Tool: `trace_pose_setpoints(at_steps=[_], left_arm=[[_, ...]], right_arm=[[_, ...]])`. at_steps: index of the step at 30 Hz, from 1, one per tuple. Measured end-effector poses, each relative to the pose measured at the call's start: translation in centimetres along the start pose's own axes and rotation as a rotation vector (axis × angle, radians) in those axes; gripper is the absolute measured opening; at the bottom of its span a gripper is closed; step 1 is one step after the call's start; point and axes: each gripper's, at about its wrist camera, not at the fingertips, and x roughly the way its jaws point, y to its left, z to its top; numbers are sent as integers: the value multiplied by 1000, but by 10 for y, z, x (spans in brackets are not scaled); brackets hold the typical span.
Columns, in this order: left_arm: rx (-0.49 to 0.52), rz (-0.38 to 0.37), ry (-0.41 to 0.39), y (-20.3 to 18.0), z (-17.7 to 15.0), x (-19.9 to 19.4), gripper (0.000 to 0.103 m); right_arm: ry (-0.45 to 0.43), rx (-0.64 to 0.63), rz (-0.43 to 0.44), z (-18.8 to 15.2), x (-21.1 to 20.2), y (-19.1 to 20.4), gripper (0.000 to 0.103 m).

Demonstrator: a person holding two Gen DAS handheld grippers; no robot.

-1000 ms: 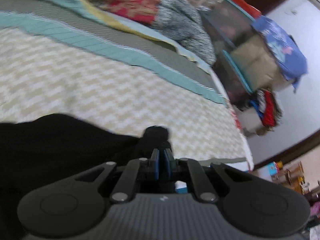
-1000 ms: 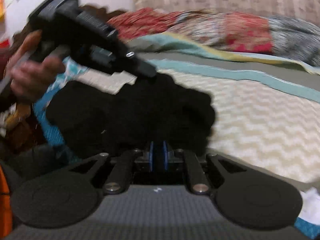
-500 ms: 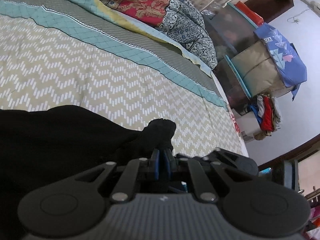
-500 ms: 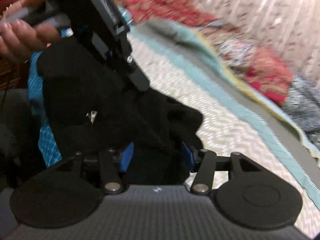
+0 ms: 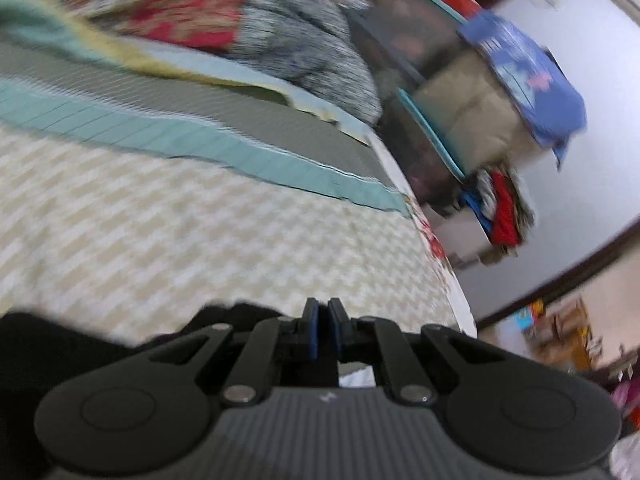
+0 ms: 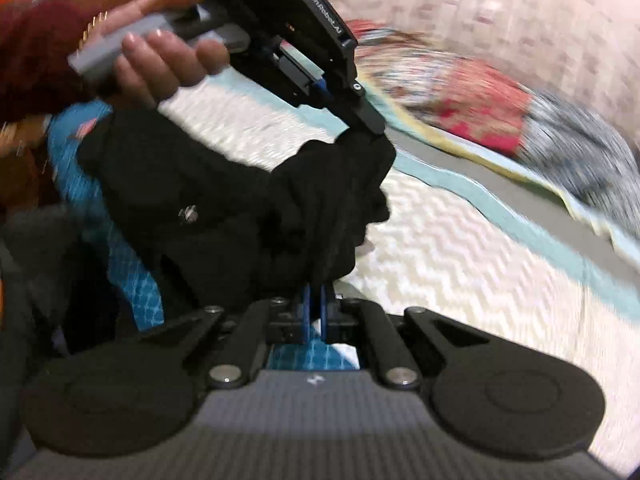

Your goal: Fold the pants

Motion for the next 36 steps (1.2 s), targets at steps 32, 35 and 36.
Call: trace_pose_setpoints(at_steps=[32,35,36], left_arm=[[-234,195,-63,119,-78,-99,23],[-235,189,-38,125,-89,-99,38],[-234,187,-24,127,-93,-99,44]], right_arm=[[92,316,-226,25,94,-22,51],[1,644,-156,11,65,-58,18],[-57,727,-174,5,54,-72,16]])
